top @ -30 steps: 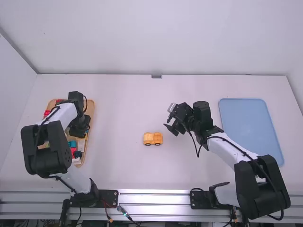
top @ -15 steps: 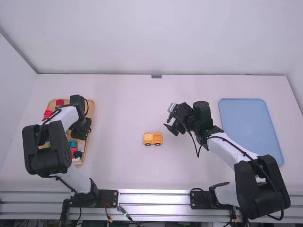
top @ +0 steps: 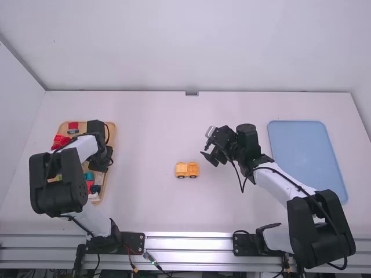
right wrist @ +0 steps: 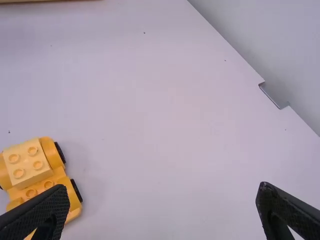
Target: Assemble lego blocks to make yellow taxi
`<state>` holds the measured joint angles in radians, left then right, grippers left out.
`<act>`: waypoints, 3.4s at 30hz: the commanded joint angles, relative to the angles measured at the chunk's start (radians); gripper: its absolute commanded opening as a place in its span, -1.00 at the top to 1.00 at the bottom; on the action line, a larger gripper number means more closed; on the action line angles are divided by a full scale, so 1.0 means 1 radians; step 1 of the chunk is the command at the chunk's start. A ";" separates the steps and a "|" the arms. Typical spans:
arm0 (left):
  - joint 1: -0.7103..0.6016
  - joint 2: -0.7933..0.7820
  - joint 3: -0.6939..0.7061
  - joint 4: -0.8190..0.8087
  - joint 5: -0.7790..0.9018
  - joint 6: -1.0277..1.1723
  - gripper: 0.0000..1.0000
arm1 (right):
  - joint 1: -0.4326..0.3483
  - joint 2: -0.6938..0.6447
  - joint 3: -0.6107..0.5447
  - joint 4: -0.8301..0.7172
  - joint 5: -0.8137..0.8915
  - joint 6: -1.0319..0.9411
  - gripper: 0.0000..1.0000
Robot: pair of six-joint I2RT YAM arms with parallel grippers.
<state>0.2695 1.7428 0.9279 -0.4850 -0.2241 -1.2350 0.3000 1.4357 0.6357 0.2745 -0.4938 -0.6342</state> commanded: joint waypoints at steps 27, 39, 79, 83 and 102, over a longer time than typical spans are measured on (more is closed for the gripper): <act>0.005 0.000 -0.036 0.079 -0.072 0.053 0.04 | 0.002 -0.016 0.020 -0.002 -0.003 0.009 -0.98; 0.005 0.000 -0.035 0.150 0.027 0.109 -0.01 | 0.002 -0.016 0.020 -0.002 -0.002 0.010 -0.97; 0.005 0.000 0.077 -0.017 -0.028 0.106 -0.16 | 0.002 -0.016 0.020 -0.014 -0.002 0.010 -0.98; 0.004 0.000 0.048 0.016 -0.027 0.106 -0.13 | 0.002 -0.016 0.020 -0.014 -0.003 0.009 -0.97; 0.003 0.054 0.032 0.056 -0.015 0.216 -0.18 | 0.002 -0.016 0.020 -0.013 -0.003 0.009 -0.98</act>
<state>0.2695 1.7767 0.9657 -0.4290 -0.2417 -1.0306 0.3008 1.4357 0.6357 0.2649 -0.4923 -0.6319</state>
